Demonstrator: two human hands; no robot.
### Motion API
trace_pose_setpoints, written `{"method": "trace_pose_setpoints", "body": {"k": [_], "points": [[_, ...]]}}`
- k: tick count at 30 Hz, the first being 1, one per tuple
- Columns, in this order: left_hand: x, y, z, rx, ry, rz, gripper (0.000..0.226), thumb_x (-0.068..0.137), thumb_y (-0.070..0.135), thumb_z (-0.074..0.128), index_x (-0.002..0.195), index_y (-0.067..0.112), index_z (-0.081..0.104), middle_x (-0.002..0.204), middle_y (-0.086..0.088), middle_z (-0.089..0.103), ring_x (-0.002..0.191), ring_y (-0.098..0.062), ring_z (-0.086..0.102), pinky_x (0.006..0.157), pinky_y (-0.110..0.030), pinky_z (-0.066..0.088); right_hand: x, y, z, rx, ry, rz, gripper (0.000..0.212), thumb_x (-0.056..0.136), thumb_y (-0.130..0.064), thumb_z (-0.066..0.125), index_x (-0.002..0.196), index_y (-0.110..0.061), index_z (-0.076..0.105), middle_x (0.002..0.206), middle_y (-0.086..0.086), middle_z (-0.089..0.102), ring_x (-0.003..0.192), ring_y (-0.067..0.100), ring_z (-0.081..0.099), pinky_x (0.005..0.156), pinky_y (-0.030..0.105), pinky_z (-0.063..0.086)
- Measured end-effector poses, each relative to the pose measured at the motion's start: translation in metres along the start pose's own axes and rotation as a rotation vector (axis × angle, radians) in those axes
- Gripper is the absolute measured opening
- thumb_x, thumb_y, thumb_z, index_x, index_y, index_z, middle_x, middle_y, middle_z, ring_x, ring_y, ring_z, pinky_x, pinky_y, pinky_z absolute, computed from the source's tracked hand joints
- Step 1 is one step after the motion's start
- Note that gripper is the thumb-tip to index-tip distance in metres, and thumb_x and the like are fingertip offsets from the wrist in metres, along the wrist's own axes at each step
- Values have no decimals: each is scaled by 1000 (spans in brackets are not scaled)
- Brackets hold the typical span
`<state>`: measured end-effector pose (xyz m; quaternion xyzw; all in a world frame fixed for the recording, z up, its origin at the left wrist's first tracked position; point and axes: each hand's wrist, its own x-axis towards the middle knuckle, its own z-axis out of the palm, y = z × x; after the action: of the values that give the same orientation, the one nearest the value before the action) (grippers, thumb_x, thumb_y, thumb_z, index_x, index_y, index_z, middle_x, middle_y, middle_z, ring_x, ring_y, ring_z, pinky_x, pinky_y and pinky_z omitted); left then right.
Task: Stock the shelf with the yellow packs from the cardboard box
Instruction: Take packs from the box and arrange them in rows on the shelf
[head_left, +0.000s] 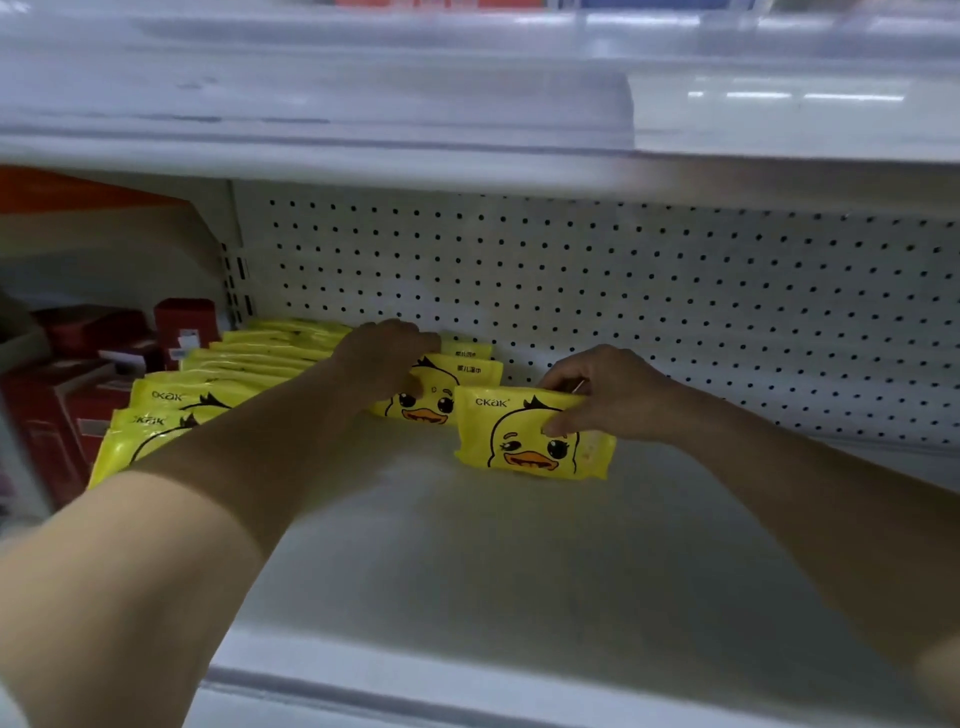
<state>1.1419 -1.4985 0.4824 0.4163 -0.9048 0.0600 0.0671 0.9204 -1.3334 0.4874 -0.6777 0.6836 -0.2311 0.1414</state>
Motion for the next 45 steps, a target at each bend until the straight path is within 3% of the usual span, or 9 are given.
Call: {"method": "trace_pose_setpoints", "body": {"k": [5, 8, 13, 16, 21, 27, 36, 40, 45], "points": [[5, -6, 7, 76, 170, 16, 59, 76, 40, 78, 123, 20, 50, 117, -5, 55, 111, -24, 50, 87, -36, 43, 13, -3, 9, 53, 23, 15, 34, 71, -18, 88, 101, -26, 74, 92, -14, 72, 86, 1, 67, 78, 20, 53], [5, -16, 2, -257, 349, 59, 47, 81, 52, 69, 112, 18, 57, 110, -4, 60, 106, -22, 52, 87, -38, 46, 27, -12, 18, 74, 32, -7, 35, 71, -16, 87, 103, -23, 75, 94, -12, 72, 86, 2, 67, 79, 22, 54], [-6, -20, -5, -416, 295, 99, 65, 67, 80, 55, 102, 26, 61, 102, 5, 64, 100, -12, 57, 84, -38, 51, 67, -31, 43, 21, 65, -38, 35, 69, -21, 88, 102, -17, 74, 101, 1, 71, 93, 17, 67, 86, 39, 56], [-12, -27, -2, -423, 315, 27, 77, 61, 88, 50, 106, 26, 59, 106, 4, 63, 103, -15, 57, 87, -41, 51, 89, -46, 60, -9, 107, -89, 49, 70, -21, 88, 115, -17, 70, 114, 3, 67, 104, 19, 62, 91, 36, 52], [-27, -36, -6, -348, 363, -103, 59, 74, 64, 67, 111, 18, 62, 112, -6, 64, 111, -23, 55, 89, -42, 50, 103, -61, 85, -107, 241, -147, 57, 74, -18, 84, 126, -16, 62, 120, 7, 59, 113, 24, 54, 90, 30, 46], [-63, -30, -13, -267, 338, -186, 52, 77, 55, 72, 116, 22, 61, 128, -3, 58, 128, -24, 40, 98, -38, 41, 77, -72, 87, -375, 381, -60, 71, 75, -37, 81, 137, -24, 49, 132, 6, 51, 123, 27, 46, 96, 36, 41], [-151, 4, -37, -396, 213, -271, 67, 77, 32, 79, 136, 24, 49, 142, -10, 43, 134, -31, 32, 106, -43, 36, -21, -123, 60, -396, 279, 40, 74, 78, -35, 78, 142, -24, 44, 139, 6, 45, 130, 26, 37, 96, 36, 39], [-199, 16, -54, -366, 122, -341, 72, 78, 36, 79, 141, 31, 43, 142, -10, 38, 134, -32, 36, 106, -43, 41, -75, -157, 56, -429, 164, 85, 77, 77, -35, 78, 144, -29, 41, 142, 6, 43, 133, 27, 36, 101, 38, 42], [-270, 26, -60, -359, 87, -272, 86, 72, 36, 83, 145, 23, 39, 136, -16, 42, 130, -35, 38, 100, -44, 44, -152, -188, 66, -387, 129, 137, 79, 76, -36, 82, 144, -33, 42, 144, 7, 46, 133, 30, 42, 105, 41, 43]]}}
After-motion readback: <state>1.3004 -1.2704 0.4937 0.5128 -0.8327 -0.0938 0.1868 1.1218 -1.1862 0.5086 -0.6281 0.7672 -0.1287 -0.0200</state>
